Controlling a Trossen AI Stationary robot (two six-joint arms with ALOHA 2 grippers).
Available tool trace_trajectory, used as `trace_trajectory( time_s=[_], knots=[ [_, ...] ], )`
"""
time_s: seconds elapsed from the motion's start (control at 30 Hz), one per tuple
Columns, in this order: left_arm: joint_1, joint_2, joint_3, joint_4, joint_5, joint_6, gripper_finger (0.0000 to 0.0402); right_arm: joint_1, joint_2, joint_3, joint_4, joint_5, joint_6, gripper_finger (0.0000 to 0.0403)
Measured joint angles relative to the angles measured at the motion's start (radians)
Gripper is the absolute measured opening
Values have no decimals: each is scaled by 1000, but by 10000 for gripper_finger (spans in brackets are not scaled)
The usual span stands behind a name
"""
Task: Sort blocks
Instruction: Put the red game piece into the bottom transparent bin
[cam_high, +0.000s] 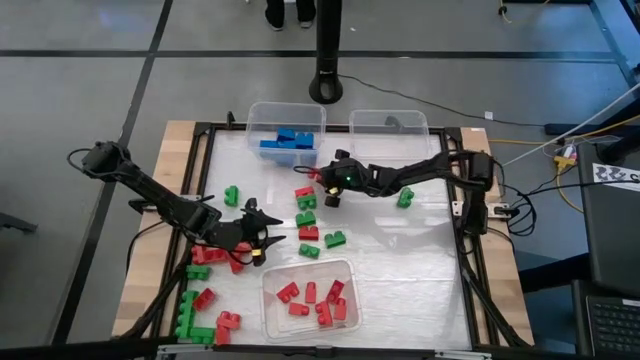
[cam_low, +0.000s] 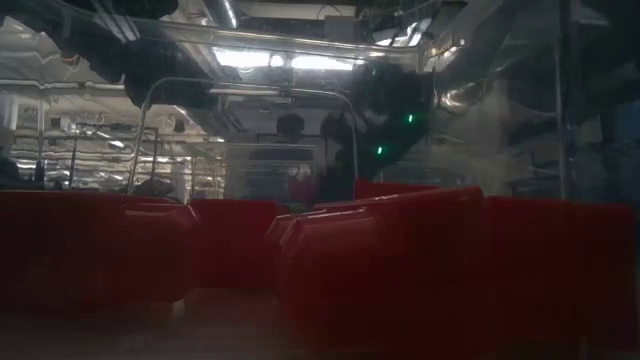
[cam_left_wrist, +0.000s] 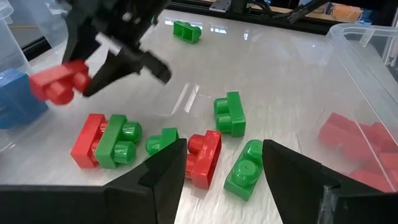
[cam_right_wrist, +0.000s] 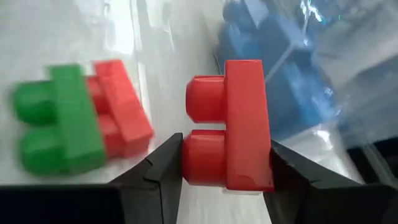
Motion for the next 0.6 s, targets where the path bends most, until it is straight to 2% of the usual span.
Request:
trace_trajectory(
  time_s=[0.27, 0.47, 0.6],
  knots=[
    [0, 0, 0, 2, 0, 0, 198, 93, -226, 0, -132, -10, -57, 178],
    [0, 0, 0, 3, 0, 0, 198, 243, -378, 0, -192, -148, -55, 169],
    [0, 0, 0, 7, 0, 0, 198, 360, -407, 0, -168, -219, -35, 184]
  ],
)
